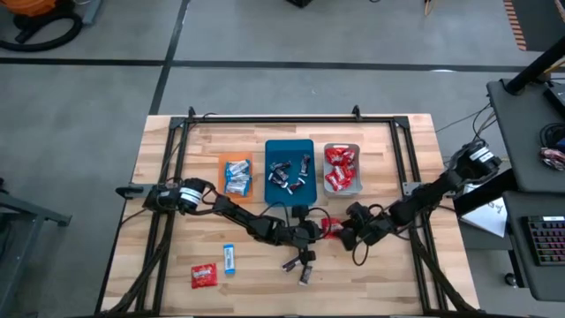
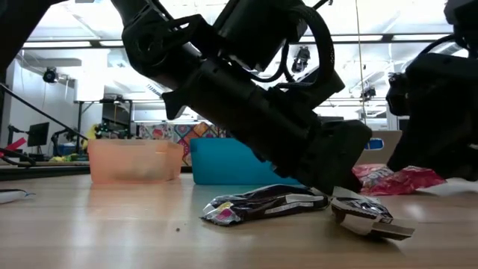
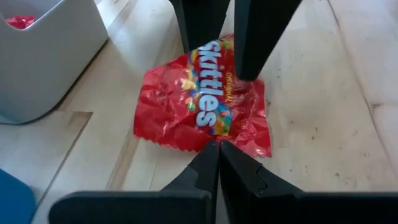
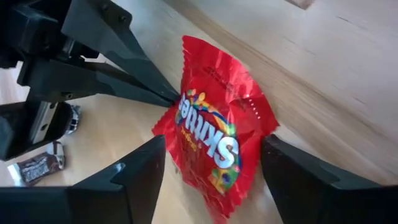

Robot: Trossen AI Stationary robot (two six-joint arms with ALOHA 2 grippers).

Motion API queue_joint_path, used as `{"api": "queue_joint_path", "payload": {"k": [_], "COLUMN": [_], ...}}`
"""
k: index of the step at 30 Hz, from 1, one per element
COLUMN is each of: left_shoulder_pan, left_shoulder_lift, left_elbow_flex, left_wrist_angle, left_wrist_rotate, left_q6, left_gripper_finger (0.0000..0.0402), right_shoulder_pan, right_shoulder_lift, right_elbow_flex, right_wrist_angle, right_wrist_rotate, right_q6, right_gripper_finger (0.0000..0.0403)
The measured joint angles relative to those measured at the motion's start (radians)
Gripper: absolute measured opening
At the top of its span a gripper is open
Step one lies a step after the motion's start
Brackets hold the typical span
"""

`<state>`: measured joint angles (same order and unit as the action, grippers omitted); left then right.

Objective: Sort candy
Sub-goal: Put the red candy into the gray bin

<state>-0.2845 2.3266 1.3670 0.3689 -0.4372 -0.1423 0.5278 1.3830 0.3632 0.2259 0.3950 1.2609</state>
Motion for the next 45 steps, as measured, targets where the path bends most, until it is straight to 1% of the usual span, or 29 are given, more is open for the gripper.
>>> {"api": "queue_joint_path", "payload": {"k": [4,7,10,14,15,19,24,31,36,38,43,45], "left_shoulder_pan": [0.000,0.000,0.000,-0.007,-0.009,-0.016,-0.023,-0.032,-0.040,-0.041,-0.040,-0.040], "left_shoulder_lift": [0.009,0.010,0.007,-0.003,-0.008,-0.041,-0.117,-0.219,-0.298,-0.330,-0.443,-0.494], "left_elbow_flex": [0.001,0.001,0.001,0.000,0.000,-0.004,-0.006,-0.009,-0.021,-0.032,-0.080,-0.105], "left_wrist_angle": [0.003,0.002,-0.002,-0.011,-0.013,-0.065,-0.163,-0.206,-0.226,-0.260,-0.413,-0.454], "left_wrist_rotate": [-0.002,-0.002,0.001,0.009,0.010,0.016,0.013,0.005,0.000,-0.035,-0.215,-0.239], "left_q6": [-0.009,-0.013,-0.013,0.001,0.009,0.032,0.054,0.124,0.146,0.149,0.118,0.106], "left_gripper_finger": [0.0000,0.0000,0.0000,0.0000,0.0000,0.0000,0.0000,0.0000,0.0000,0.0000,0.0000,0.0000], "right_shoulder_pan": [-0.005,-0.006,-0.005,-0.005,-0.005,-0.005,-0.005,-0.005,-0.005,-0.005,-0.013,-0.027], "right_shoulder_lift": [0.014,0.014,0.010,0.001,0.000,-0.016,-0.072,-0.180,-0.258,-0.289,-0.363,-0.388], "right_elbow_flex": [0.026,0.031,0.032,0.032,0.032,0.036,0.038,0.041,0.042,0.047,0.088,0.109], "right_wrist_angle": [-0.006,-0.003,-0.003,-0.010,-0.008,-0.012,-0.011,-0.012,-0.012,-0.015,-0.011,-0.019], "right_wrist_rotate": [-0.001,-0.006,-0.011,-0.006,0.001,0.030,0.048,0.084,0.139,0.160,0.244,0.276], "right_q6": [-0.049,-0.054,-0.058,-0.085,-0.102,-0.133,-0.175,-0.274,-0.352,-0.408,-0.540,-0.594], "right_gripper_finger": [0.0219,0.0179,0.0124,0.0036,0.0024,0.0019,0.0017,0.0015,0.0014,0.0014,0.0013,0.0013]}}
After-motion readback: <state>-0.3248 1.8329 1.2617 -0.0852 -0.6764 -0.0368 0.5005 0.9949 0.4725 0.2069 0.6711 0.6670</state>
